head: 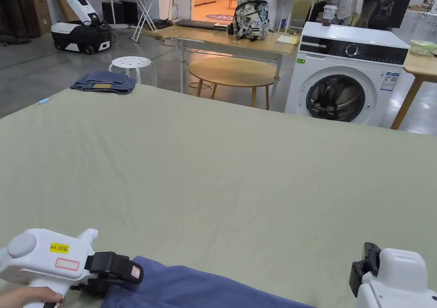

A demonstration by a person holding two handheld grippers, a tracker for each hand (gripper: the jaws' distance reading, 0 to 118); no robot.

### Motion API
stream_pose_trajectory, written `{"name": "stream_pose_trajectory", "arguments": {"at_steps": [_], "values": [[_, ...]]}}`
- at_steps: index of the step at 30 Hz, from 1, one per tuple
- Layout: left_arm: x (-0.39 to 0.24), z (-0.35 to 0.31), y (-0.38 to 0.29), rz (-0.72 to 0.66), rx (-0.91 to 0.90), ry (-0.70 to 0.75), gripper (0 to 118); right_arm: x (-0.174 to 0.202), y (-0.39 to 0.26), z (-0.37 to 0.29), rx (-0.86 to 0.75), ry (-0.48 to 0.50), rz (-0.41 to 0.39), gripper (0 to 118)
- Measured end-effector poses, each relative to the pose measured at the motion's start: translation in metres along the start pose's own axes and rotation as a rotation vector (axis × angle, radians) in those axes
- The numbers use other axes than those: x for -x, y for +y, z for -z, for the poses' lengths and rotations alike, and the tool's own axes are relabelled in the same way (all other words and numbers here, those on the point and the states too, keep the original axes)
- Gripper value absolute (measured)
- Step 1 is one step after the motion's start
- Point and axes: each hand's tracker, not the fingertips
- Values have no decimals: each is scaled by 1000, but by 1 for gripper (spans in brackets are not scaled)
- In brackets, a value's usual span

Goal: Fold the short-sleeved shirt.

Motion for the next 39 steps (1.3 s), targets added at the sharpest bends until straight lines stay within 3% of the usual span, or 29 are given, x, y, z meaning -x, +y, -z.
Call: {"name": "stream_pose_trajectory", "arguments": {"at_steps": [6,7,8,10,11,13,17,29,35,39], "values": [[-1,25,-17,-143,51,-254,82,-1,-7,2,29,2,28,0],[-1,30,-20,-163,58,-278,77,-1,-8,3,35,5,32,0],[4,36,-20,-153,54,-248,65,-2,-8,3,38,9,36,0],[0,42,-25,-118,42,-121,17,-3,-9,3,41,6,36,0],[-1,44,-27,-113,38,-85,9,-3,-9,3,42,6,34,0],[8,36,-25,-173,-12,-173,7,-5,-8,3,44,6,31,0],[-18,28,-29,-63,-34,-63,4,-8,-8,2,41,1,25,0],[-38,-36,12,24,-139,35,3,-18,1,-1,12,-22,37,0],[-62,-66,9,54,-163,216,3,-18,2,-1,7,-19,38,0],[-94,-57,-4,58,-130,174,3,-17,2,0,10,-12,40,0]]}}
